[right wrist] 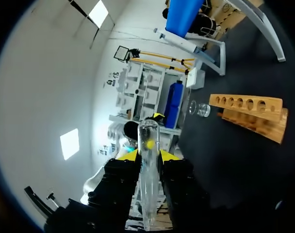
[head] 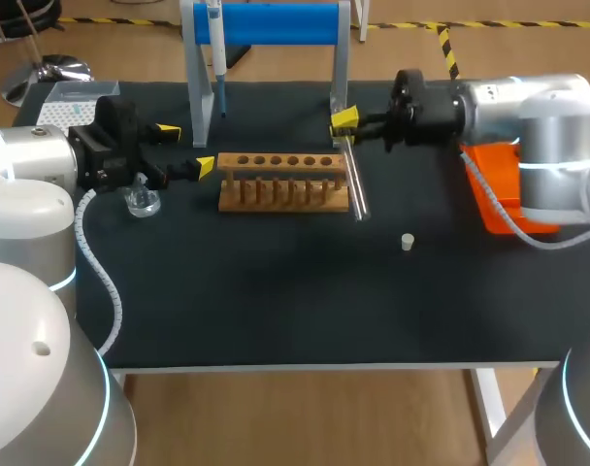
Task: Invert the test tube, pick up the pipette, mount the tip to pipette, aspirate from beaker and dispense into the tube, eject the tip, return the pipette, and cap with the stopper.
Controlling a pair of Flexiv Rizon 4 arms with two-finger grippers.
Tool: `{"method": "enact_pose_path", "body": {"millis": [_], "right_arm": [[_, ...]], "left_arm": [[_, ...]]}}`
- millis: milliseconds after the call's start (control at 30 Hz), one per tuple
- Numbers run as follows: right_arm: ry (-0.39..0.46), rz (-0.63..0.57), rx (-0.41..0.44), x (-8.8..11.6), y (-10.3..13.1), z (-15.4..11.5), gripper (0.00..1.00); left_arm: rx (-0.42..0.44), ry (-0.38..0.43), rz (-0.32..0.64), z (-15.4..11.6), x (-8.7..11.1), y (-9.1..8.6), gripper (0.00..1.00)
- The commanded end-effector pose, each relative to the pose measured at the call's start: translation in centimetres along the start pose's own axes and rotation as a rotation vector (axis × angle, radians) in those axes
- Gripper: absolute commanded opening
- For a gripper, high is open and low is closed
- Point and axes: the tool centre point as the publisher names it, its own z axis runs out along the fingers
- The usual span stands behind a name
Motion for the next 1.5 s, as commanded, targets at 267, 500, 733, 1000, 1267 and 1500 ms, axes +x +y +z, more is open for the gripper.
{"method": "enact_pose_path", "body": {"millis": [267,500,733,1000,1267,1500], "right_arm": [[0.022,0.046,-0.007,-0.42,0.59,-0.18,0.0],[0.013,0.07,-0.004,-0.49,0.65,-0.21,0.0],[0.027,0.141,0.006,-0.3,0.43,-0.02,0.0],[0.029,0.234,0.009,0.02,0.18,0.02,0.0],[0.005,0.222,-0.008,0.17,0.24,-0.05,0.0],[-0.001,0.215,-0.026,0.22,0.22,-0.09,0.0]], "left_arm": [[0.007,-0.003,0.001,0.09,0.06,0.19,1.0],[0.007,-0.003,0.001,0.09,0.06,0.19,1.0],[0.007,-0.003,0.001,0.09,0.06,0.19,1.0],[0.007,-0.003,0.001,0.09,0.06,0.19,1.0],[0.007,-0.003,0.001,0.09,0.06,0.19,1.0],[0.007,-0.003,0.001,0.09,0.06,0.19,1.0]]}}
